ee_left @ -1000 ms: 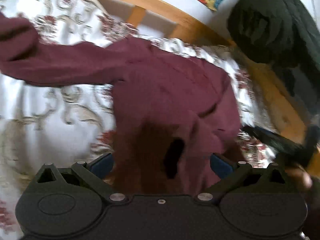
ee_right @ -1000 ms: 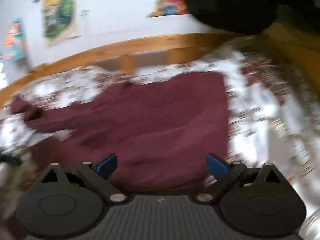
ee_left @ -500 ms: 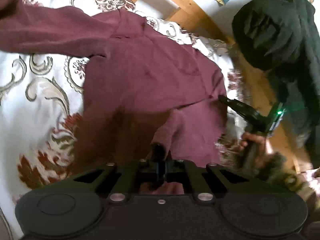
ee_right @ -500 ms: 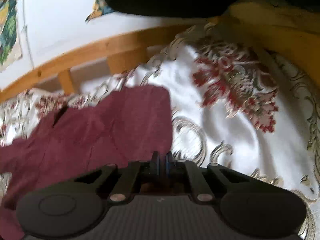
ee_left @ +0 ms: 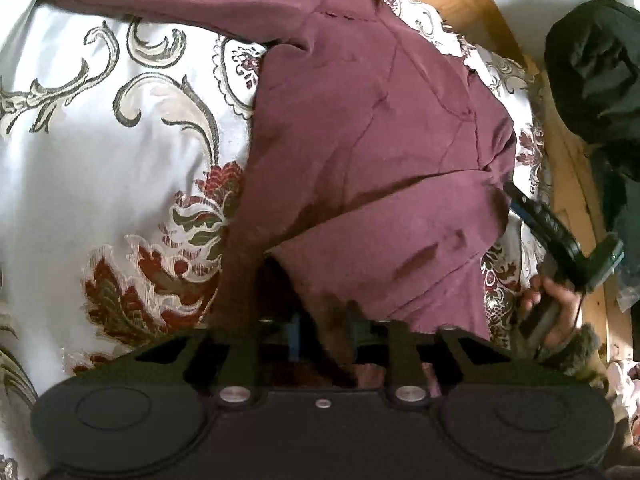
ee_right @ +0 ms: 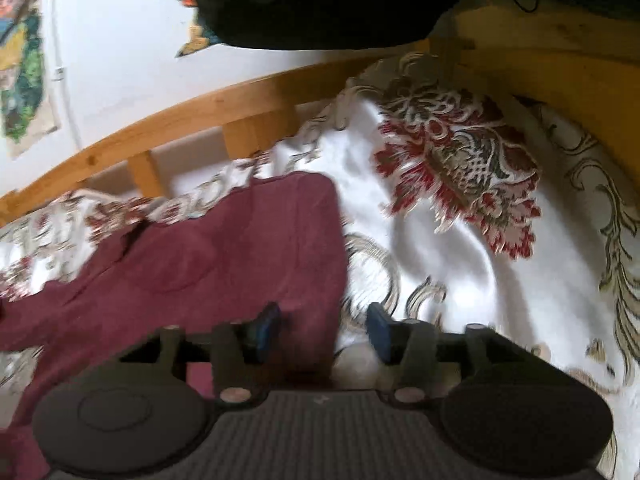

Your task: Fold small clothes

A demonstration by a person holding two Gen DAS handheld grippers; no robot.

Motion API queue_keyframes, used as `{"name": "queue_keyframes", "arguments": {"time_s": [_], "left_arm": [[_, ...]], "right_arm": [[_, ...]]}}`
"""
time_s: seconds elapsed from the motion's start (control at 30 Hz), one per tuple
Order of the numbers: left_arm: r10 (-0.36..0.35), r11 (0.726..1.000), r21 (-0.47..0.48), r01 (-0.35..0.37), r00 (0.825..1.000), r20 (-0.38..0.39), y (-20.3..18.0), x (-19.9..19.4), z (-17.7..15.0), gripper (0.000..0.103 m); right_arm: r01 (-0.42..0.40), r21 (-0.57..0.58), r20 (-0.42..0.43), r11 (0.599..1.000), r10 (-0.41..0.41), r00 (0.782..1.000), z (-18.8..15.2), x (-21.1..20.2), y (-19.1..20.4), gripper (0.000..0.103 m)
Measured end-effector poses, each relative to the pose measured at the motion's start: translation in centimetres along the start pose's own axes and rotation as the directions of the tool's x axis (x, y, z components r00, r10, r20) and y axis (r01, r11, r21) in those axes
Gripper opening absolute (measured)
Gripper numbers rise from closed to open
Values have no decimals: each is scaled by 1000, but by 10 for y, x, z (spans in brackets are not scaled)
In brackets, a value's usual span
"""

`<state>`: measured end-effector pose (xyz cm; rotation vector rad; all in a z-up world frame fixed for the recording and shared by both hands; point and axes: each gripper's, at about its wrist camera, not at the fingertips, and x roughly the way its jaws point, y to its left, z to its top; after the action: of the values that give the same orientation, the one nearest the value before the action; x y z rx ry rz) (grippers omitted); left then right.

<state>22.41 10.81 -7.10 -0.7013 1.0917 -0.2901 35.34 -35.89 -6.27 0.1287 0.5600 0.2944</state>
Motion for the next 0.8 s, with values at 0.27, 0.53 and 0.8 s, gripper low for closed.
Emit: {"name": "queue_keyframes", "arguments": {"time_s": [0.27,0.53,0.8], "left_arm": [[99,991,84,-103,994,48,-8,-1,-9,39],[98,988,100,-115,982,161,-12,-26,-22,85],[398,886,42,-462,802,446,22,-113,-2,98]], "right_arm": [[222,-336,15,915,-230,973,-52,-8,42,69],[277,-300,81,913,-265,961,-63,-36,63,91],[92,-171,73,981,-81,994,-93,-110,108,102]]}}
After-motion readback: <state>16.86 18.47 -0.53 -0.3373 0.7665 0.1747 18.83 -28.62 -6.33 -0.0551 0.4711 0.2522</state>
